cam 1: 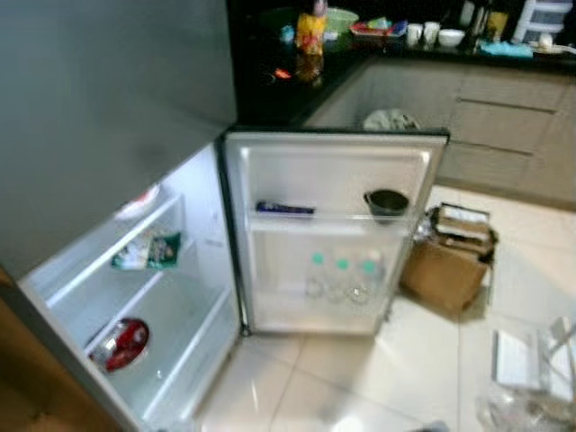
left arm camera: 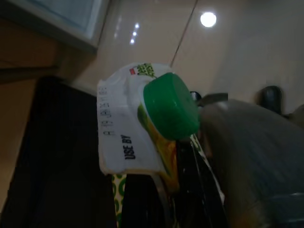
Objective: Restocking fridge
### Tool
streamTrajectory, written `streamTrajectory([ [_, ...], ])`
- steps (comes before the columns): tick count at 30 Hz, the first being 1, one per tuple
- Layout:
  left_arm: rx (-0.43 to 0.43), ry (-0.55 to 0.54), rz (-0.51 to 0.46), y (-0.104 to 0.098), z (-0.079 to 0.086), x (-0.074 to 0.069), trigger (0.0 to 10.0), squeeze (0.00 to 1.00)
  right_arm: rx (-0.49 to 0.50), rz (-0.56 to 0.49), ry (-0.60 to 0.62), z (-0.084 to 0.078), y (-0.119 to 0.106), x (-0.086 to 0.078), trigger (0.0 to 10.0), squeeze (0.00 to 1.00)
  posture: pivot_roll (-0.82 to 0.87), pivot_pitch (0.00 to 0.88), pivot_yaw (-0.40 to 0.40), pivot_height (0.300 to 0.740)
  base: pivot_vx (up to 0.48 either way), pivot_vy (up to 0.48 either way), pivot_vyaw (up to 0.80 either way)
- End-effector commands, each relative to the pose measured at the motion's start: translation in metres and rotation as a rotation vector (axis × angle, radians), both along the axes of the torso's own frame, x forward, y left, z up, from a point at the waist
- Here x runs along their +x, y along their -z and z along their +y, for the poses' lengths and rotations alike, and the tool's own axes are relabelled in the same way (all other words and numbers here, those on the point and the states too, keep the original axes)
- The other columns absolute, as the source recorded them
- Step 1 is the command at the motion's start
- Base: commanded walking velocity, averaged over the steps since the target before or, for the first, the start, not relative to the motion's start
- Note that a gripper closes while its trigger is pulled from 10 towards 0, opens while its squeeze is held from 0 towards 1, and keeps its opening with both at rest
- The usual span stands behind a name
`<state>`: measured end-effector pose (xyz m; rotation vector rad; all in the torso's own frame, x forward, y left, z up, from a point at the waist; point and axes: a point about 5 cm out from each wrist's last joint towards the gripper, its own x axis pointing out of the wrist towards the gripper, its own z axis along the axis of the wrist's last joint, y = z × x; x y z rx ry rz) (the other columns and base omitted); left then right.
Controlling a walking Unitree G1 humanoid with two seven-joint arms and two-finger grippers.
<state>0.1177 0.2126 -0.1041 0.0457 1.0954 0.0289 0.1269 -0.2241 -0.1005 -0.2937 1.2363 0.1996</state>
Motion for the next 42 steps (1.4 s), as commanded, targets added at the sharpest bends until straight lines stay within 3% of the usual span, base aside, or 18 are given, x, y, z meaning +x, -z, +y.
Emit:
streamTrajectory([
  [1,0.0,0.008,0.004,0.0003,-0.0013,0.0001,10.0,0.0,-0.002,-0.006,-0.001,-0.0014,-0.001,0.0021,10.0,0.0,-0.08,0.0,0.016,0.74,0.0,-0.42,0.0],
  [8,0.0,0.005,0.006,0.0007,-0.0019,-0.0008,10.0,0.0,-0.007,-0.007,-0.014,-0.0029,-0.0013,0.0016,10.0,0.0,-0.09,0.0,0.01,0.74,0.0,-0.381,0.0],
  [22,-0.007,-0.049,-0.008,0.0001,0.0017,-0.0017,10.0,0.0,0.006,-0.05,-0.062,-0.0011,-0.0046,0.0108,10.0,0.0,-0.09,0.0,0.011,0.74,0.0,0.0,0.0],
  [42,-0.008,-0.018,-0.007,-0.0002,0.0013,-0.0005,10.0,0.0,0.01,-0.041,-0.083,0.0006,-0.0037,0.0091,10.0,0.0,-0.08,0.0,0.01,0.74,0.0,0.0,0.0],
])
